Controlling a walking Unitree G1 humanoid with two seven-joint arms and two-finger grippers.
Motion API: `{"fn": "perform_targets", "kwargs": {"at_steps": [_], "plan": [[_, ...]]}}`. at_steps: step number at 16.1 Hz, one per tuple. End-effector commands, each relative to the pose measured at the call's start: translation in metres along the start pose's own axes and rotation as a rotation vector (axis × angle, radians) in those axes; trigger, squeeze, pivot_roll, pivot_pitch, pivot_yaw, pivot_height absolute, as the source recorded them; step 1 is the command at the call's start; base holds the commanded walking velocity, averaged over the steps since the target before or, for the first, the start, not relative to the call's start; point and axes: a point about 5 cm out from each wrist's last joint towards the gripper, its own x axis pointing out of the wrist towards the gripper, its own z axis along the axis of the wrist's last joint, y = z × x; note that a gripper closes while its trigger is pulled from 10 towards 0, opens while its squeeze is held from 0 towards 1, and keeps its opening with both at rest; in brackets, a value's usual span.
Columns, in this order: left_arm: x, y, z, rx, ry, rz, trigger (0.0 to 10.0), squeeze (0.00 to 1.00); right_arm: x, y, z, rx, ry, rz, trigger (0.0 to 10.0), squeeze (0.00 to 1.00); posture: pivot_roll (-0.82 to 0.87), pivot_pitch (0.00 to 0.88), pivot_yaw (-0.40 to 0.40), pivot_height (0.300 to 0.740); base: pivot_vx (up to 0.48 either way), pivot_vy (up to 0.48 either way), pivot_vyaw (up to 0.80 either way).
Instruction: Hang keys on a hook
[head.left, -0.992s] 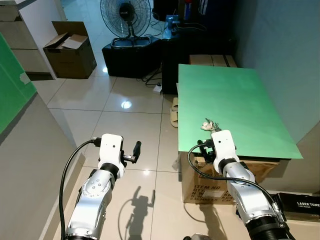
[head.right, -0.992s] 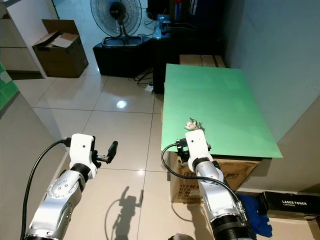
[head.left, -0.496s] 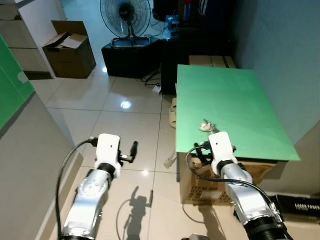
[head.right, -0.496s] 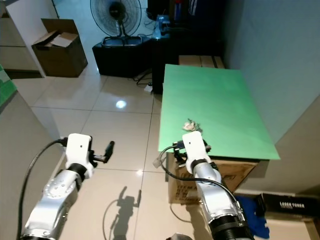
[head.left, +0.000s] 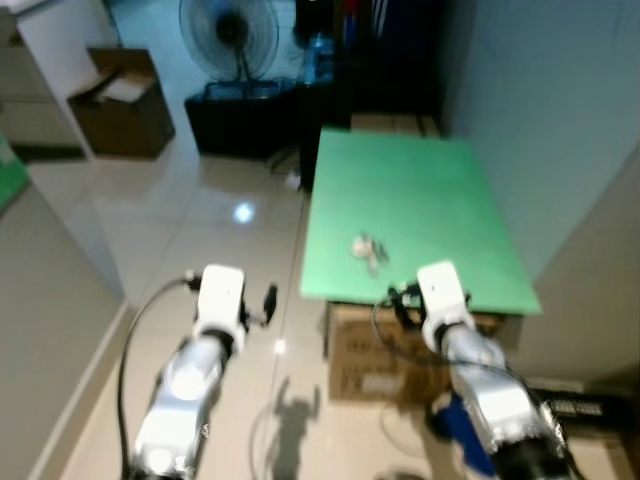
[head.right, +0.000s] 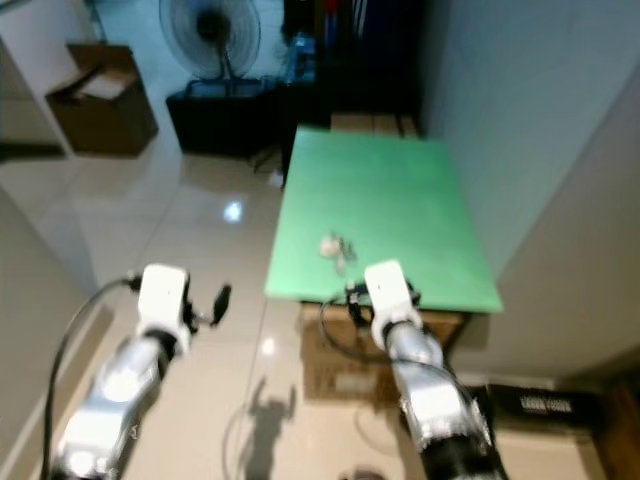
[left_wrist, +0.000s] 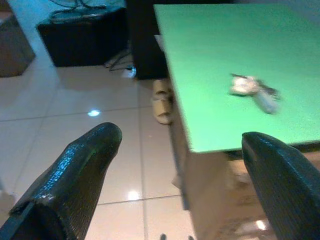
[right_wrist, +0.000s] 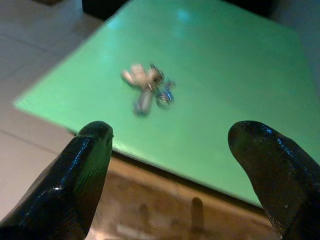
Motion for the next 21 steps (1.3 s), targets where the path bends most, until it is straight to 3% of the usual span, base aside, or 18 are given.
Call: {"fn": "perform_targets", "kwargs": {"at_steps": [1, 16, 21], "plan": [[-0.001, 0.002, 0.005, -0.011, -0.032, -0.009, 10.0, 0.0, 0.002, 0.001, 0.007, -0.007, -0.019, 0.001, 10.0, 0.0, -0.12, 0.0, 0.028, 0.74, 0.0, 0.0, 0.0], [-0.004, 0.0, 0.0, 0.018, -0.009, -0.014, 10.0, 0.0, 0.002, 0.007, 0.008, -0.023, -0.023, 0.014, 10.0, 0.0, -0.11, 0.0, 0.027, 0.74, 0.444, 0.0, 0.0], [-0.008, 0.001, -0.003, 0.023, -0.01, -0.024, 10.0, 0.0, 0.005, 0.008, 0.043, -0.014, -0.128, -0.007, 10.0, 0.0, -0.11, 0.0, 0.034, 0.74, 0.0, 0.0, 0.0]]}}
